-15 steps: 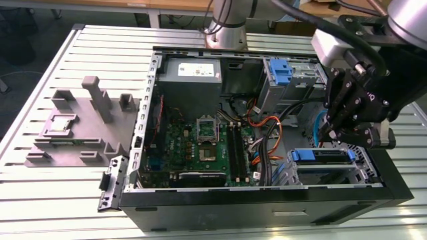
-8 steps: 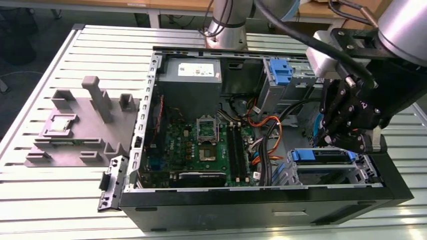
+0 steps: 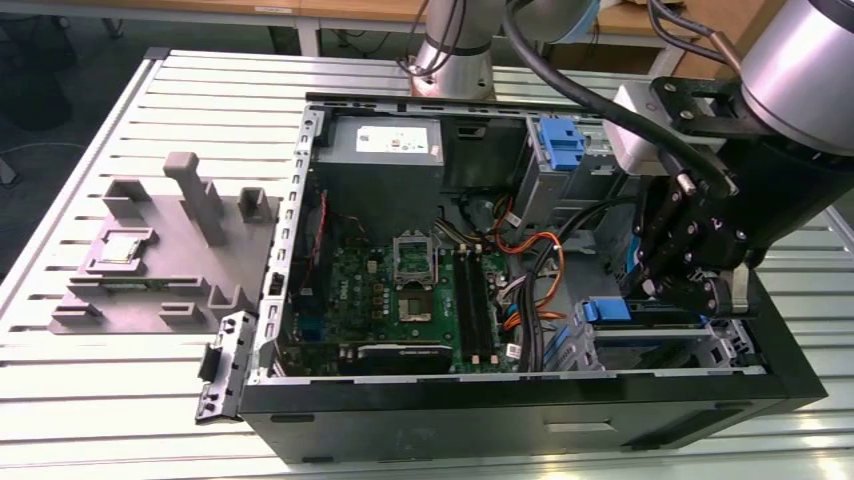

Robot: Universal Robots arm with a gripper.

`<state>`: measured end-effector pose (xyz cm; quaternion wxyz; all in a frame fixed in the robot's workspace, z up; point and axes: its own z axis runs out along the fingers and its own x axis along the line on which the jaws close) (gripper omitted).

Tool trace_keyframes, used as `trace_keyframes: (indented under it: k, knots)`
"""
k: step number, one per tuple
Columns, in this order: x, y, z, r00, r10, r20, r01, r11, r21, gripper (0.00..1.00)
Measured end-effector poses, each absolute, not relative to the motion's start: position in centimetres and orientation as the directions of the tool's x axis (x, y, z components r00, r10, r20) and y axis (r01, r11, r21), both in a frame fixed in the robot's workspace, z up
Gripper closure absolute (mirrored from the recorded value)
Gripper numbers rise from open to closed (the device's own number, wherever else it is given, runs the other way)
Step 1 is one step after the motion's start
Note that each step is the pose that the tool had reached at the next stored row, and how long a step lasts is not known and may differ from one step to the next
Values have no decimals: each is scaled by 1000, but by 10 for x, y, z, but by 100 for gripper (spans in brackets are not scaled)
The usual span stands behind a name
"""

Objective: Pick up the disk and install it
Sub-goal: 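Insert the first disk wire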

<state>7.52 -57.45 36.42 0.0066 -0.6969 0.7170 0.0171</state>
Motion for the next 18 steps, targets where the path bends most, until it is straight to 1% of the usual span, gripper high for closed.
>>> trace_keyframes:
  k: [18]
  knots:
    - [82,-574,363,-8,-999,-33,-1000,8,15,90]
